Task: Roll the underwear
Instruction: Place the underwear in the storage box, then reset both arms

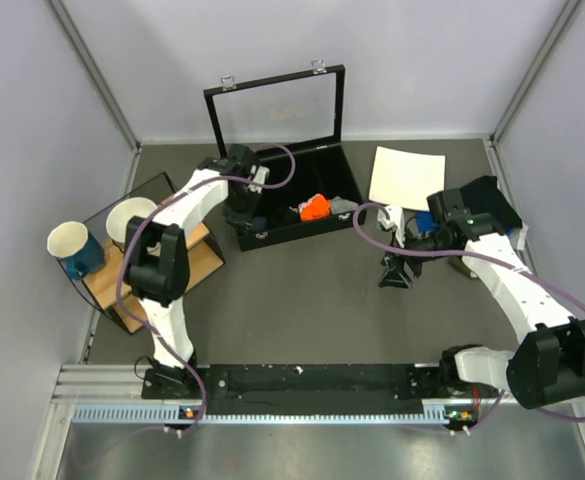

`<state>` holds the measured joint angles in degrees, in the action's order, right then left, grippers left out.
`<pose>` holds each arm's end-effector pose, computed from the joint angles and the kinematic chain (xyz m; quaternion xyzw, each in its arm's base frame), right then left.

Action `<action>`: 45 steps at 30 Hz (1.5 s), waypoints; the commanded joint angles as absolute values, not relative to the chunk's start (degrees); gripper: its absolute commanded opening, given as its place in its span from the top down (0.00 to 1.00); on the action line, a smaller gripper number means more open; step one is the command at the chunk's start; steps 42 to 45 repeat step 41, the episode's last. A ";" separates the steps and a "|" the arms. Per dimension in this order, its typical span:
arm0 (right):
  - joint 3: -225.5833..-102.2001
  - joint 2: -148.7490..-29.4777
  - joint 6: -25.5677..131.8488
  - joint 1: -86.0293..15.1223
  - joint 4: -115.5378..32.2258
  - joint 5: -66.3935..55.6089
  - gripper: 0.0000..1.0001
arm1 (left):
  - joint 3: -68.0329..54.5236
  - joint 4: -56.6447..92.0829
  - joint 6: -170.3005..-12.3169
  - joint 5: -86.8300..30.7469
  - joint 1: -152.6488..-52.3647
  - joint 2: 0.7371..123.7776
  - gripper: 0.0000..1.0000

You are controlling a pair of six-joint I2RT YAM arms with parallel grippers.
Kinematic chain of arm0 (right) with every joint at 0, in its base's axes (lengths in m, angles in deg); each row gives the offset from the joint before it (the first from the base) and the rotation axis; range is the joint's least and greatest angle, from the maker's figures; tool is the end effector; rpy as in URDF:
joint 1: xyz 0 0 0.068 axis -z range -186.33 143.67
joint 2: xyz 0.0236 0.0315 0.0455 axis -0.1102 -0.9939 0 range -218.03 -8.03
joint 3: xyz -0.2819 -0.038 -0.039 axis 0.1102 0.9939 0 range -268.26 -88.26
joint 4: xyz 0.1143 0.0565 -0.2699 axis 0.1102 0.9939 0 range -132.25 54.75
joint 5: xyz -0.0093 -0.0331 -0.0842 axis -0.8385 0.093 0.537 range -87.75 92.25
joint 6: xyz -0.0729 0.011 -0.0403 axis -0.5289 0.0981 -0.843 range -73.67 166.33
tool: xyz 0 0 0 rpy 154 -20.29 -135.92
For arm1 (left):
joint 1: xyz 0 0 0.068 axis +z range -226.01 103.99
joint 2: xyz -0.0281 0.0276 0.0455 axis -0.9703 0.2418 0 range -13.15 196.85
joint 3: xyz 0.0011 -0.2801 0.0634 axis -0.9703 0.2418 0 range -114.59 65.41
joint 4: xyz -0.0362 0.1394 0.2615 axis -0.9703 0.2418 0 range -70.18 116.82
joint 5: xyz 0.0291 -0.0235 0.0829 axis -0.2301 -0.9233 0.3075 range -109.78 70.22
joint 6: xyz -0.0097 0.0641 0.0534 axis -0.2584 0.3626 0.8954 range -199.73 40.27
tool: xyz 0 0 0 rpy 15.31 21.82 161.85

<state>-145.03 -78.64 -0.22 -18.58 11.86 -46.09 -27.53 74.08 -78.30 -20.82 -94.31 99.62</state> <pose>0.2462 0.1097 0.2527 -0.5078 0.7417 0.3325 0.2853 0.4326 -0.1444 0.1887 0.1709 0.9755 -0.0292 0.1357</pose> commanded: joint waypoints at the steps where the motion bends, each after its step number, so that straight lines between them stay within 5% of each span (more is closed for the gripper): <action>1: -145.38 -73.44 -2.28 -18.28 11.36 -47.23 0.35 | -25.64 73.44 -79.03 -24.52 -94.02 85.85 0.77; 9: -153.97 -66.31 3.69 -18.28 11.28 -37.23 0.25 | -16.79 65.72 -78.23 -32.78 -93.94 69.66 0.66; 11: -157.15 -65.17 7.80 -18.10 10.32 -32.93 0.22 | -13.79 59.86 -78.85 -33.93 -93.85 63.08 0.56; 13: -161.72 -63.76 12.81 -17.75 8.12 -29.50 0.11 | -8.35 55.35 -81.47 -33.85 -93.76 55.28 0.44; 14: -162.95 -63.23 18.50 -17.75 7.07 -25.83 0.03 | -6.15 49.24 -83.05 -33.49 -93.50 52.45 0.20; 16: -165.51 -61.30 26.07 -17.75 2.50 -18.11 0.01 | 1.05 42.80 -87.80 -35.23 -93.24 44.30 0.02; 24: -171.93 -61.12 40.62 -10.90 -0.33 -8.39 0.01 | 6.97 40.64 -91.77 -40.52 -93.06 30.37 0.01; 45: -172.54 -58.74 45.89 -0.27 0.82 -17.26 0.01 | 11.45 42.41 -90.10 -42.01 -93.06 25.44 0.01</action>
